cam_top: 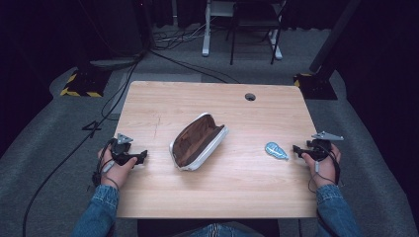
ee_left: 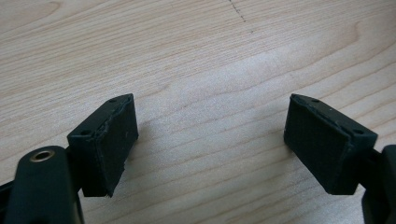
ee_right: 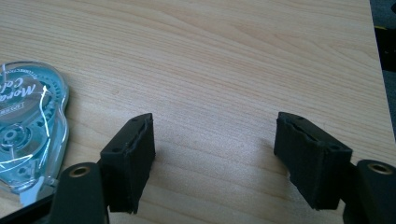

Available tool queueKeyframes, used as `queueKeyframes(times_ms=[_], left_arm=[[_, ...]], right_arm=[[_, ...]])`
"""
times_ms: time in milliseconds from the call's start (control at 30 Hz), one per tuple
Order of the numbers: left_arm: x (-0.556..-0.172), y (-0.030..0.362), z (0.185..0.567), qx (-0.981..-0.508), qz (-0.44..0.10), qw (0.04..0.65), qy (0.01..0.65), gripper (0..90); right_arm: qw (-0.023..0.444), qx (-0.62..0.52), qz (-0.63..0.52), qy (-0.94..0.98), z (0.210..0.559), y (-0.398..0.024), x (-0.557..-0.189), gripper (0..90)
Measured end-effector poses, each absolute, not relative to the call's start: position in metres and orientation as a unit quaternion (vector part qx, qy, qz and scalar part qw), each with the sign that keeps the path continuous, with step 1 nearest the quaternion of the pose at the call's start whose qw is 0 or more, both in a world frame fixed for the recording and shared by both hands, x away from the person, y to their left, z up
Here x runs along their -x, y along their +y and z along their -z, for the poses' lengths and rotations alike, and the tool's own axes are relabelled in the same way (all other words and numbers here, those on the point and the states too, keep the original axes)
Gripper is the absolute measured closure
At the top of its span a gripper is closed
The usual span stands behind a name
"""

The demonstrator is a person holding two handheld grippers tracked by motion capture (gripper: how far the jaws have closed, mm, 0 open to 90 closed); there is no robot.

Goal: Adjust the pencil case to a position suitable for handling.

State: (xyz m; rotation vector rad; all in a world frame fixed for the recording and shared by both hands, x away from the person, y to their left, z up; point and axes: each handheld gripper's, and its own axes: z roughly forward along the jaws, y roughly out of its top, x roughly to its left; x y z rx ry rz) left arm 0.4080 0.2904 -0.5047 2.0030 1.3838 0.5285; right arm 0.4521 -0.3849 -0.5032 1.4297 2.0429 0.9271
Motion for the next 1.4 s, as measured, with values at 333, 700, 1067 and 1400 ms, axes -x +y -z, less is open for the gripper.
queueKeyframes(times_ms=[333, 700, 1067, 1400], left_arm=[[-0.410, 0.289, 0.505, -0.764, -0.197, 0.318, 0.526, 15.4], [-0.409, 0.290, 0.503, -0.760, -0.193, 0.322, 0.529, 18.5], [-0.398, 0.283, 0.475, -0.753, -0.205, 0.352, 0.517, 22.2], [-0.374, 0.265, 0.448, -0.753, -0.185, 0.377, 0.506, 24.6]], right_arm=[[0.236, -0.517, -0.340, 0.749, 0.503, -0.384, -0.452, 29.4], [0.236, -0.514, -0.341, 0.751, 0.503, -0.384, -0.451, 29.4], [0.235, -0.514, -0.341, 0.751, 0.503, -0.383, -0.452, 29.3], [0.234, -0.511, -0.342, 0.754, 0.503, -0.382, -0.451, 29.4]])
